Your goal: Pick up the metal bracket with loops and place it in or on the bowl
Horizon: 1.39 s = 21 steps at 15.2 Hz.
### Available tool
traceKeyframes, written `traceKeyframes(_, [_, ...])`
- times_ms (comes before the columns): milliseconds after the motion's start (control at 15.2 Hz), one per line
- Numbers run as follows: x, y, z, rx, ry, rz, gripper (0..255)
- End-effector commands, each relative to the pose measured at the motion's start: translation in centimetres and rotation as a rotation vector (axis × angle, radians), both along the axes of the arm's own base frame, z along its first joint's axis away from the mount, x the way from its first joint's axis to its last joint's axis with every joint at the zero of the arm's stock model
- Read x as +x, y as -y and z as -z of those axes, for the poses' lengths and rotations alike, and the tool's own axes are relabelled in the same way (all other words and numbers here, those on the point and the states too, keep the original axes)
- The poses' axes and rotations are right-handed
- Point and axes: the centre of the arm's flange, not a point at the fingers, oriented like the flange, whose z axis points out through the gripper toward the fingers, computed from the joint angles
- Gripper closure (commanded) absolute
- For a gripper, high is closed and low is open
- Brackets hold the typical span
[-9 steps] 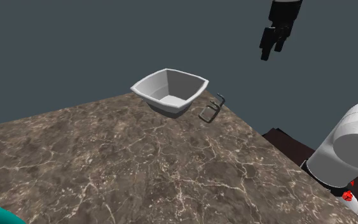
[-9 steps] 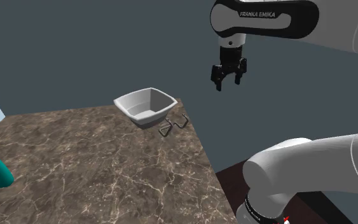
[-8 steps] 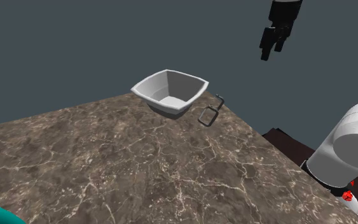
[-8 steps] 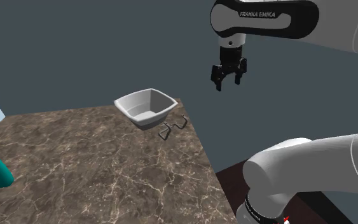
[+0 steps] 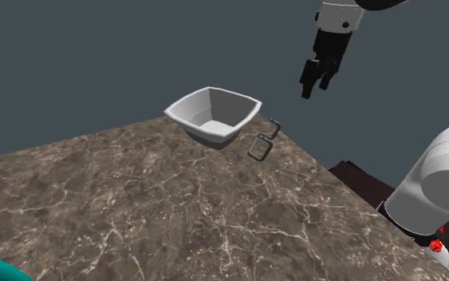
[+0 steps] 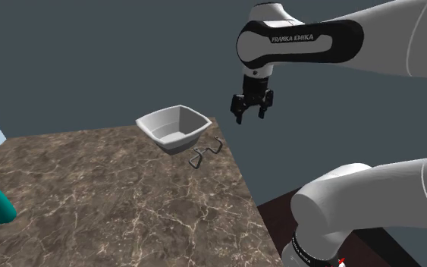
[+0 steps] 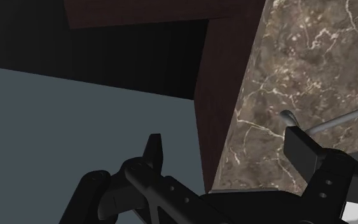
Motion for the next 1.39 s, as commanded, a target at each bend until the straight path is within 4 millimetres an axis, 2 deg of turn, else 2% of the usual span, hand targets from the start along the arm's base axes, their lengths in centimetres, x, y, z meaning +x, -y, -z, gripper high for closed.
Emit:
traceKeyframes(0, [0.3, -1.6, 1.5, 0.034, 0.016, 0.004, 0])
traceKeyframes(330, [1.4, -5.8, 5.0, 0.113, 0.051, 0.011, 0])
traceKeyframes(858, [1.7, -6.5, 9.1, 0.117, 0.052, 0.012, 0])
traceKeyframes(1320, [1.7, -6.5, 9.1, 0.117, 0.052, 0.012, 0])
